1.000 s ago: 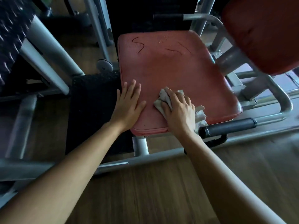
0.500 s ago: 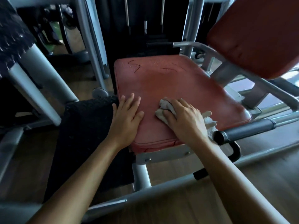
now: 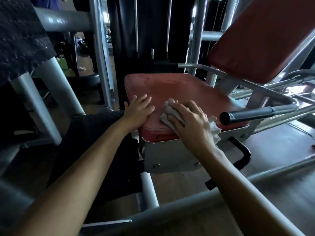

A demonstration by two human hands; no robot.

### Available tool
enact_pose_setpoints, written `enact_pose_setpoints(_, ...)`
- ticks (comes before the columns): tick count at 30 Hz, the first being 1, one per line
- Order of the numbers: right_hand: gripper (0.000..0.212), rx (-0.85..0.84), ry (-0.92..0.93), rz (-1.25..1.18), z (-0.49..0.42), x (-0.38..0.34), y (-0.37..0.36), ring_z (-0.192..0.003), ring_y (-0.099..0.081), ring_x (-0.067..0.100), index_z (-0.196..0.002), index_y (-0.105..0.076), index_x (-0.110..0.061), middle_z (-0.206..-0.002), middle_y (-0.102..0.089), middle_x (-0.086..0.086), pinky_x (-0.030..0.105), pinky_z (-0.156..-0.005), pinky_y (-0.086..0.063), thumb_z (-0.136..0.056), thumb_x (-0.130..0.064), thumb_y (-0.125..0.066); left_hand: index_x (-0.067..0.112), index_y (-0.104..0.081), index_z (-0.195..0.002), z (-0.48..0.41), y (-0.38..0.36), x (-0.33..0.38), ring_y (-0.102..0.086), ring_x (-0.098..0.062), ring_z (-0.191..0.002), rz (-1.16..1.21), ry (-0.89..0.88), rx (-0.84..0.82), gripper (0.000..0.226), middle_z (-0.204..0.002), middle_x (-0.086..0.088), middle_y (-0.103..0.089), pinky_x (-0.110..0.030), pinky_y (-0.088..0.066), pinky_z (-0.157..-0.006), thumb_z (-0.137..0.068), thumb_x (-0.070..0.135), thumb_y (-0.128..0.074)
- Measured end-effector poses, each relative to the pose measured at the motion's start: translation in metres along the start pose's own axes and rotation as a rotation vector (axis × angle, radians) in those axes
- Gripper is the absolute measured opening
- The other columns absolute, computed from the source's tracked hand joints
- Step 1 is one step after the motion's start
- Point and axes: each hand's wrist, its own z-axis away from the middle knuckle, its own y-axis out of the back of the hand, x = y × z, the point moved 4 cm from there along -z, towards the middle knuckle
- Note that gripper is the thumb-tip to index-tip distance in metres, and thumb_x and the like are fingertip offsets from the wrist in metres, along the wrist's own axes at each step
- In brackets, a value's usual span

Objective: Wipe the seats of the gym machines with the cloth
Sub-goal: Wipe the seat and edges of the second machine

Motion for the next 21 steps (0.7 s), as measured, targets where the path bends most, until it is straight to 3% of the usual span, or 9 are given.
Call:
enact_pose_setpoints(5, 0.038, 0.178, 0.043, -0.052, 0.049, -0.019, -0.004, -0.107, -0.051, 0.017, -0.121, -0.070, -0.033, -0.120, -0.060, -0.006, 0.032, -0.092, -0.048, -0.087, -0.050, -0.070, 0.022, -0.022, -0.158, 0.016, 0.004, 0.013, 0.012, -0.017, -0.154, 0.040, 0.023, -0.041, 0.053, -0.168, 0.006, -0.006, -0.042, 0.020, -0.118, -0.108, 0.038, -0.031)
enact_pose_setpoints(8, 0.038, 0.279, 0.069, -0.040, 0.073, -0.018, -0.020, -0.106, -0.052, 0.024, -0.116, -0.073, -0.028, -0.119, -0.060, 0.001, 0.039, -0.086, -0.052, -0.081, -0.043, -0.079, 0.021, -0.022, -0.158, 0.019, 0.003, 0.012, 0.010, -0.019, -0.154, 0.015, 0.011, -0.037, 0.053, -0.168, 0.004, -0.007, -0.043, 0.020, -0.118, -0.108, 0.036, -0.031)
enact_pose_setpoints(12, 0.043, 0.429, -0.091, -0.017, 0.079, -0.008, -0.023, -0.099, -0.051, 0.021, -0.117, -0.073, -0.029, -0.112, -0.062, -0.003, 0.038, -0.077, -0.052, -0.081, -0.050, -0.079, 0.023, -0.023, -0.158, 0.019, 0.002, 0.009, 0.009, -0.018, -0.154, 0.049, 0.011, -0.040, 0.052, -0.168, 0.005, -0.008, -0.045, 0.017, -0.120, -0.108, 0.037, -0.031)
enact_pose_setpoints(14, 0.046, 0.471, -0.176, -0.013, 0.081, -0.005, -0.023, -0.093, -0.053, 0.018, -0.124, -0.068, -0.027, -0.112, -0.063, -0.004, 0.030, -0.081, -0.047, -0.085, -0.050, -0.074, 0.022, -0.025, -0.157, 0.018, 0.002, 0.009, 0.008, -0.018, -0.155, 0.065, 0.012, -0.029, 0.052, -0.167, 0.005, -0.009, -0.046, 0.014, -0.122, -0.108, 0.036, -0.033)
enact_pose_setpoints(17, 0.033, 0.492, -0.280, -0.054, 0.084, -0.013, -0.039, -0.089, -0.055, 0.022, -0.116, -0.071, -0.028, -0.103, -0.064, -0.002, 0.009, -0.080, -0.030, -0.090, -0.049, -0.068, 0.021, -0.028, -0.157, 0.015, 0.001, 0.008, 0.006, -0.018, -0.155, 0.102, 0.001, 0.001, 0.051, -0.167, 0.005, -0.012, -0.048, 0.010, -0.124, -0.108, 0.035, -0.035)
enact_pose_setpoints(19, 0.026, 0.476, -0.258, -0.079, 0.086, -0.035, -0.057, -0.087, -0.051, 0.022, -0.108, -0.075, -0.029, -0.099, -0.061, -0.002, 0.012, -0.072, -0.031, -0.089, -0.047, -0.071, 0.021, -0.030, -0.156, 0.012, -0.001, 0.005, 0.005, -0.018, -0.155, 0.124, -0.005, 0.023, 0.050, -0.167, 0.005, -0.014, -0.047, 0.010, -0.124, -0.108, 0.034, -0.037)
enact_pose_setpoints(21, 0.023, 0.468, -0.205, -0.061, 0.086, -0.054, -0.069, -0.086, -0.048, 0.019, -0.102, -0.077, -0.029, -0.096, -0.058, -0.002, 0.023, -0.064, -0.042, -0.085, -0.043, -0.078, 0.021, -0.032, -0.155, 0.009, -0.002, 0.003, 0.003, -0.018, -0.155, 0.148, -0.012, 0.033, 0.049, -0.166, 0.004, -0.016, -0.049, 0.007, -0.124, -0.107, 0.033, -0.038)
